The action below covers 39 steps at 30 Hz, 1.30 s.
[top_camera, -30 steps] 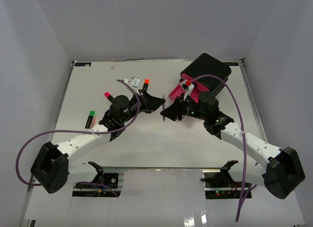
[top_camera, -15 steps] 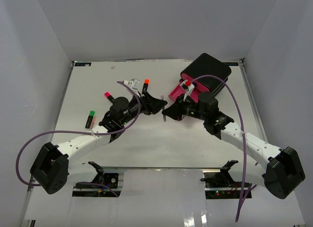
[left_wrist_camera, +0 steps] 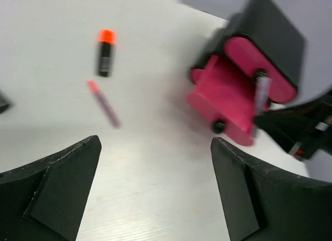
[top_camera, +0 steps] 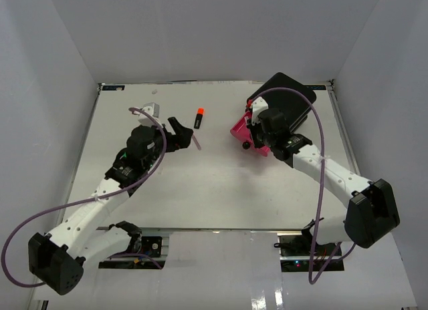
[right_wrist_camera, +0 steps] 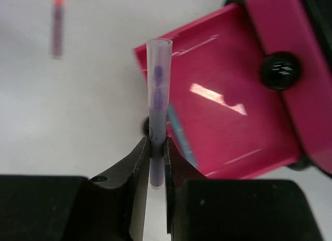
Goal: Sort the stationery into containers
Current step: Place the pen in the drawer, then pick up the pen from the center of the board.
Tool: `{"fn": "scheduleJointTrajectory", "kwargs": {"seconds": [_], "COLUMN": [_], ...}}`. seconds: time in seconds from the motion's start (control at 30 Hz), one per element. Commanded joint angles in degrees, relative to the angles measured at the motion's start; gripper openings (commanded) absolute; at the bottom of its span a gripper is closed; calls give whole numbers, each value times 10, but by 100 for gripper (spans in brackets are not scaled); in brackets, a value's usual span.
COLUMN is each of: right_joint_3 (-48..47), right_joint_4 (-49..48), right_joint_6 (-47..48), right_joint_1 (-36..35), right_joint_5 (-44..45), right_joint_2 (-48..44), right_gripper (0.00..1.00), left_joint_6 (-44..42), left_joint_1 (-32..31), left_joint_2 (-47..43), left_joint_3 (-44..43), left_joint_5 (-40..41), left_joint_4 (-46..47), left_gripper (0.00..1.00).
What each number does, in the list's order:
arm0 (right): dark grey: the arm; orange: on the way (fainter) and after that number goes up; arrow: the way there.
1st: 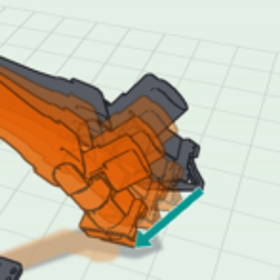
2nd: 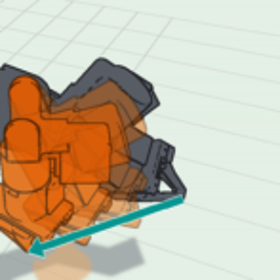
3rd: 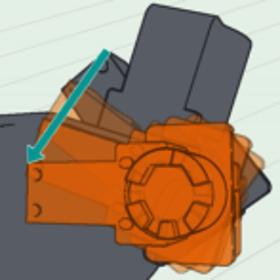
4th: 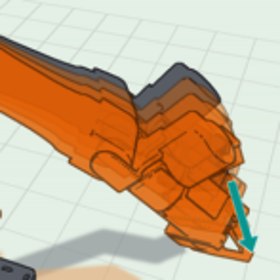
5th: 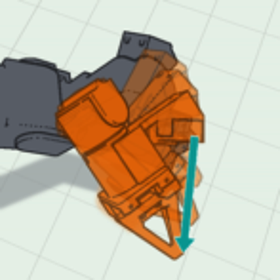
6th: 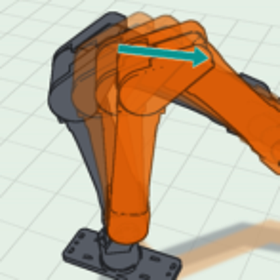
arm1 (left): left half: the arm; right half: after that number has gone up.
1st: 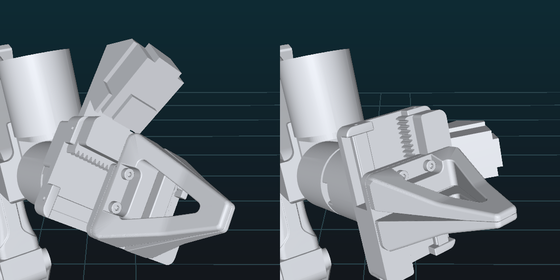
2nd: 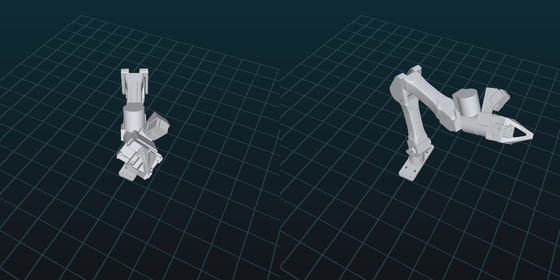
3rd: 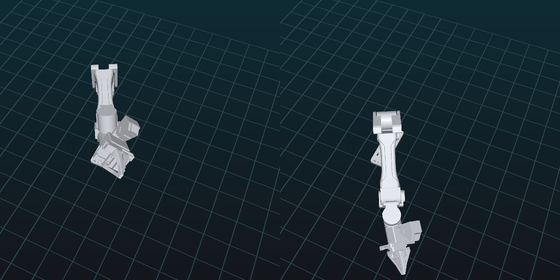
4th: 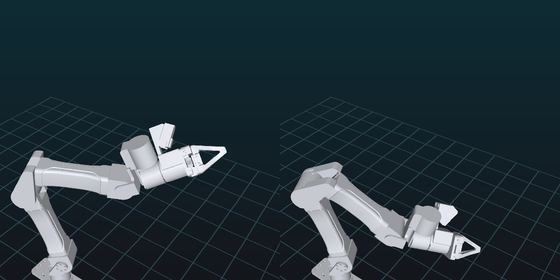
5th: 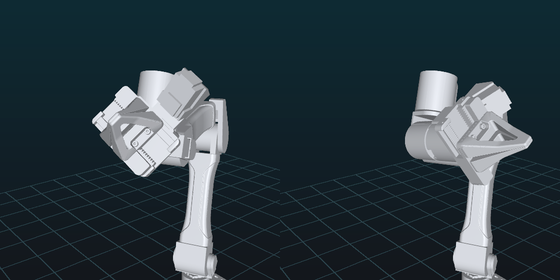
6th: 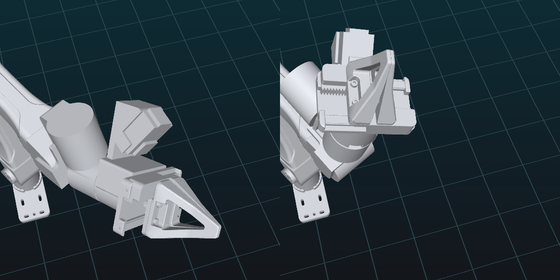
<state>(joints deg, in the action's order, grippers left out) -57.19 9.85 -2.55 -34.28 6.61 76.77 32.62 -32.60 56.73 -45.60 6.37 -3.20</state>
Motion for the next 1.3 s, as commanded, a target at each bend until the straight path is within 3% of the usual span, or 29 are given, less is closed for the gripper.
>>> {"fn": "scheduleJointTrajectory", "kwargs": {"seconds": [0.0,0.27,0.3,0.43,0.57,0.93,1.27], "right_joint_3": [-39,-116,-126,-122,-94,55,99], "right_joint_4": [34,36,42,40,23,-87,-125], "right_joint_6": [133,207,206,192,173,115,120], "right_joint_1": [8,25,25,26,25,26,26], "right_joint_5": [178,220,211,131,75,-83,-56], "right_joint_2": [28,147,147,108,45,-174,-213], "right_gripper": [8,10,13,44,60,68,67], "left_joint_6": [-47,-43,-43,-51,-48,-34,-36], "left_joint_1": [59,169,179,218,249,325,420], "left_joint_2": [-31,-30,-32,-22,-7,27,112], "left_joint_3": [-20,29,37,43,50,57,46], "left_joint_5": [84,66,64,51,47,66,40], "left_joint_4": [-186,-289,-291,-293,-295,-310,-300], "left_gripper": [98,98,98,98,98,98,98]}}
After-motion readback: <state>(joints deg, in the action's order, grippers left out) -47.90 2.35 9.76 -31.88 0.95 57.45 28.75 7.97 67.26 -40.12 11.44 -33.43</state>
